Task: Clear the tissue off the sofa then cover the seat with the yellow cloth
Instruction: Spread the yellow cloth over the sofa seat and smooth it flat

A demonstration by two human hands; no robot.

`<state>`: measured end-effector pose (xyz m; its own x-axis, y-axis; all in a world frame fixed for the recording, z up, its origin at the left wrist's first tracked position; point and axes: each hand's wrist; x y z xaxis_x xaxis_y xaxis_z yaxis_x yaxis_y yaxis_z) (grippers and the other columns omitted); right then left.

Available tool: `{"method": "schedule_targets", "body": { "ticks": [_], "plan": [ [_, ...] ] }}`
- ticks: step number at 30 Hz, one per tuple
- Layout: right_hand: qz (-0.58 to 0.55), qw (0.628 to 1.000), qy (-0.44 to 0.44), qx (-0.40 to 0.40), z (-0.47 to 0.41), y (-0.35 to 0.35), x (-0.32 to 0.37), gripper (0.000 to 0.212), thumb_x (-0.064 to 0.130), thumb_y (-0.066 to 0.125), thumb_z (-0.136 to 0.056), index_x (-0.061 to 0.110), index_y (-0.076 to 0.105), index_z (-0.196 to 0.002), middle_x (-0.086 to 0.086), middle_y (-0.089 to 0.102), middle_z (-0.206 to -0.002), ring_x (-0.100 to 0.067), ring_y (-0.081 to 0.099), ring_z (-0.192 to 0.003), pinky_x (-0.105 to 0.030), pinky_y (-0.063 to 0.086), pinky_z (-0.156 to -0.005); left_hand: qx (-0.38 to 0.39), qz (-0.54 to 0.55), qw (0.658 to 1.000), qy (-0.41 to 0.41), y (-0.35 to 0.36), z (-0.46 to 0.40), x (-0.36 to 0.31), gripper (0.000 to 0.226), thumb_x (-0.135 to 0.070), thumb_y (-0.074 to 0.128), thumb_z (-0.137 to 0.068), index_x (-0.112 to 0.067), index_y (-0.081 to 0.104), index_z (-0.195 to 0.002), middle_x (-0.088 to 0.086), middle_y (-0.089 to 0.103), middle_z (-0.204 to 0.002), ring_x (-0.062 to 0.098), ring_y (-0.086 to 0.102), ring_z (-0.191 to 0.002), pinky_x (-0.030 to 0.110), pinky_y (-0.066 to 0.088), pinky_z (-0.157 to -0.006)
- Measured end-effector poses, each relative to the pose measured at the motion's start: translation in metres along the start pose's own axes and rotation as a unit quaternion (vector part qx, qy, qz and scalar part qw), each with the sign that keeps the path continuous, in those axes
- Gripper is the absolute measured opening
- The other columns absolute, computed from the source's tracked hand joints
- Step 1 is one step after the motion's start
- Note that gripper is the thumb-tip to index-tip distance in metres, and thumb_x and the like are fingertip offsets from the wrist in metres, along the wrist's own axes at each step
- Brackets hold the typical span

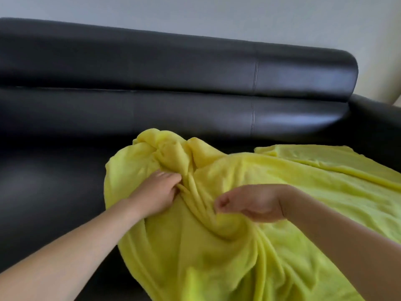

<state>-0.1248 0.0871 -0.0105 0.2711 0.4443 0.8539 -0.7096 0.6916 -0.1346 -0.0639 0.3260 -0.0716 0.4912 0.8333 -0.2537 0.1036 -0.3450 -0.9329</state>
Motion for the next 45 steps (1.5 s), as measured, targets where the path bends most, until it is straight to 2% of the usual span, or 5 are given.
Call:
{"method": "schedule_targets", "body": {
  "ticks": [10,23,31,35,45],
  "plan": [
    [0.276,0.82,-0.042,-0.5,-0.05,-0.078,0.002,0.024,0.015,0.045,-0.097,0.02,0.057,-0.118,-0.005,0.061,-0.11,-0.021,0.061,-0.089,-0.03,0.048,-0.07,0.468,0.176,0.859,-0.109,-0.124,0.022,-0.051,0.011,-0.035,0.07,-0.083,-0.024,0.067,-0.086,-0.008,0.069,-0.075,0.011,0.063,-0.066,0.026,0.05,-0.066],
    [0.533,0.76,0.346,-0.139,-0.065,-0.089,0.028,0.031,0.011,0.054,-0.087,0.005,0.058,-0.116,-0.011,0.051,-0.081,-0.023,0.054,-0.065,-0.029,0.053,-0.057,0.215,-0.068,0.973,-0.054,-0.03,-0.014,0.009,0.029,-0.049,0.049,-0.081,-0.031,0.061,-0.1,-0.01,0.056,-0.121,0.017,0.044,-0.125,0.045,0.024,-0.116],
    [0.455,0.598,-0.199,-0.63,-0.023,-0.119,0.043,0.018,0.011,0.04,-0.092,0.017,0.045,-0.108,-0.009,0.055,-0.071,-0.033,0.05,-0.064,-0.037,0.036,-0.058,-0.175,-0.243,0.943,-0.143,-0.154,-0.005,0.006,0.016,-0.034,0.057,-0.083,-0.023,0.047,-0.088,0.002,0.054,-0.078,0.032,0.053,-0.074,0.037,0.041,-0.063],
    [0.522,0.76,0.129,-0.364,-0.024,-0.112,0.03,0.017,0.021,0.052,-0.084,0.014,0.063,-0.094,-0.006,0.071,-0.071,-0.025,0.068,-0.07,-0.032,0.054,-0.065,0.434,-0.031,0.886,-0.163,-0.131,0.007,-0.013,0.011,-0.034,0.061,-0.09,-0.024,0.064,-0.094,-0.008,0.066,-0.086,0.014,0.062,-0.076,0.031,0.053,-0.074],
    [0.443,0.835,0.113,-0.307,-0.069,-0.095,0.01,0.077,0.008,0.048,-0.09,0.029,0.011,-0.153,-0.012,0.062,-0.107,-0.022,0.062,-0.074,-0.03,0.052,-0.06,0.23,-0.024,0.944,-0.235,-0.036,-0.014,0.014,0.026,-0.031,0.054,-0.086,-0.022,0.056,-0.11,0.002,0.048,-0.126,0.022,0.049,-0.112,0.034,0.046,-0.086]
  ]
}}
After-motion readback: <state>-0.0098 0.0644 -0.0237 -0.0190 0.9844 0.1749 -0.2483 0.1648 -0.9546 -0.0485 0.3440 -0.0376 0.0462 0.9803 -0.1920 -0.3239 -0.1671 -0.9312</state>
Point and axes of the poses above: each hand's wrist, its own z-axis away from the middle knuckle, its own y-axis out of the palm, x = y × z
